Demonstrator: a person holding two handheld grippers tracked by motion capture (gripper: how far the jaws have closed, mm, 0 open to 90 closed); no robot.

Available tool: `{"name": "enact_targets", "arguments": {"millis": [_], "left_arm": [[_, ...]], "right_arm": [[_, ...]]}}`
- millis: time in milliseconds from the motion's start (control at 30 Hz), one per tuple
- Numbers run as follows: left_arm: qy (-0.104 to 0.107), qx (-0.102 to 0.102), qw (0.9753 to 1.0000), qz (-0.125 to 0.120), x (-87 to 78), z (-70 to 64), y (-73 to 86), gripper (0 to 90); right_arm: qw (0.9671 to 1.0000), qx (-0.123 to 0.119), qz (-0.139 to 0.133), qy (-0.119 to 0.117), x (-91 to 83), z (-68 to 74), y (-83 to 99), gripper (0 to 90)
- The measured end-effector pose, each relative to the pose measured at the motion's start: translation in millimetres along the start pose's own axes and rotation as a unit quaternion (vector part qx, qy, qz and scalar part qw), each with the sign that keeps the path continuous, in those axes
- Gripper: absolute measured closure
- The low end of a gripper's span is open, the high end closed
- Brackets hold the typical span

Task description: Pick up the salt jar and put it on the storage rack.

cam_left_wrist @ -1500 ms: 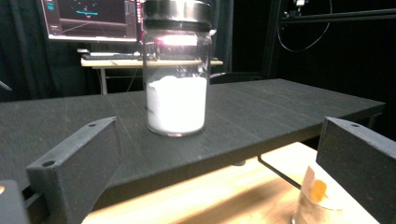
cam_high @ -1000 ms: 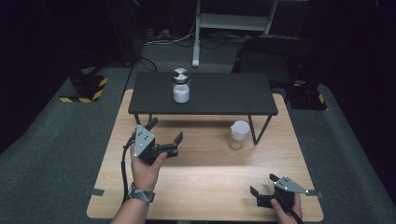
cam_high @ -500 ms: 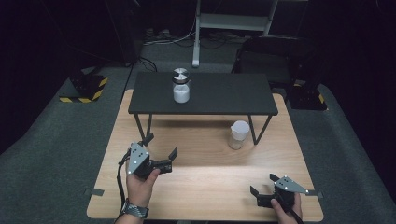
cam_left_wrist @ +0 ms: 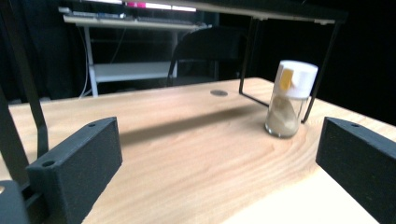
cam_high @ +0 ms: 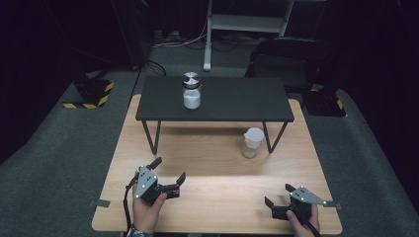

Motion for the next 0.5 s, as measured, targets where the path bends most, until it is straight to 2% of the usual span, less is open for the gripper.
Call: {"name": "enact_targets", "arguments": {"millis": [233, 433, 500], "left_arm": [[0.001, 0.004, 0.9994, 0.035, -9.9, 0.6, 11.2, 0.3], [-0.002, -0.009, 0.9984, 0.055, -14.7, 1.7, 17.3, 0.3], [0.002, -0.005, 0.9974, 0.072, -14.5, 2.4, 16.4, 0.3]], "right_arm": [[1.0000, 0.000, 0.000, 0.000, -0.1, 0.1, 0.0, 0.5], [1.0000, -0.003, 0.002, 0.000, 0.4, 0.7, -0.6, 0.5], [1.0000, -0.003, 0.002, 0.001, 0.4, 0.8, -0.7, 0.5]]}}
Point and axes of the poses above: each handheld gripper's, and its own axes: x roughly forward along the jaws, y roughly out of its underside, z roughly to its left, the point moved 2 cm from there along x, roughly forward along the jaws, and after that the axes turned 6 degrees about y, right-handed, at the moved point
